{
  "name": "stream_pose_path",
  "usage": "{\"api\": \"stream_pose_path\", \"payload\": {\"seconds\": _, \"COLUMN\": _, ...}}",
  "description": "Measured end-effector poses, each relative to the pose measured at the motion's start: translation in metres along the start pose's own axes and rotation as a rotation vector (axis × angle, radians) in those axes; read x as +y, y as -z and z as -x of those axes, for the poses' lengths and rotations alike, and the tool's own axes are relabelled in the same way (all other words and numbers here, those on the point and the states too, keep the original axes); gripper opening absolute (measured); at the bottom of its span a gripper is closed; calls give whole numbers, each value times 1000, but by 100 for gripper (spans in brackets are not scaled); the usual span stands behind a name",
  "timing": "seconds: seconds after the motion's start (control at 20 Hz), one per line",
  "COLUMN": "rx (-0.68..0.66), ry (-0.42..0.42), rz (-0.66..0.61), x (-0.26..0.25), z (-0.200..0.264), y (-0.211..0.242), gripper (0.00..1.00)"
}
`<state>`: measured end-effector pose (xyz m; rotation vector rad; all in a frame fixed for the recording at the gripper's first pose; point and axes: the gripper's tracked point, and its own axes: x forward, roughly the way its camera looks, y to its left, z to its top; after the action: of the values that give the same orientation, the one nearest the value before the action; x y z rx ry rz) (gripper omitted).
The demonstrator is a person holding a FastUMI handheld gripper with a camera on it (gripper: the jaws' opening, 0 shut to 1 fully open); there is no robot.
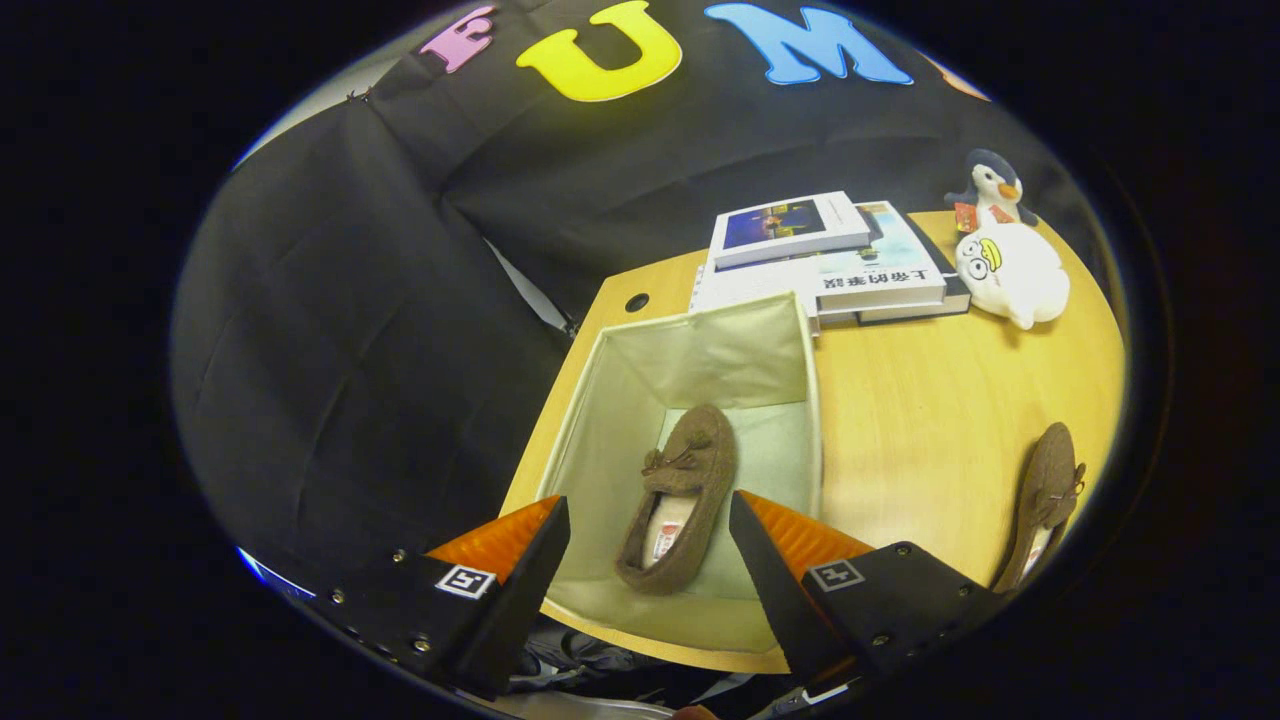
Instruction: Open the storage box then place both shoes into the box .Put the left shoe in first, then the right shoe, with the right side of both shoes facing outward in a uniform manner.
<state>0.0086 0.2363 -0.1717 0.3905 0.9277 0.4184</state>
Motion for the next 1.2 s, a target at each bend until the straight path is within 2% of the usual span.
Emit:
{"api": "stream_pose_path", "payload": {"seconds": 0.25, "rx": -37, "ry": 56, "rz": -8, "x": -46, "z": 35, "y": -6, "gripper": 98}}
{"api": "stream_pose_path", "payload": {"seconds": 0.7, "rx": -70, "ry": 231, "rz": -67, "x": -152, "z": 93, "y": -2, "gripper": 98}}
{"api": "stream_pose_path", "payload": {"seconds": 1.0, "rx": -61, "ry": 367, "rz": -130, "x": -233, "z": 128, "y": 15, "gripper": 98}}
{"api": "stream_pose_path", "payload": {"seconds": 1.2, "rx": -40, "ry": 406, "rz": -190, "x": -274, "z": 141, "y": 33, "gripper": 98}}
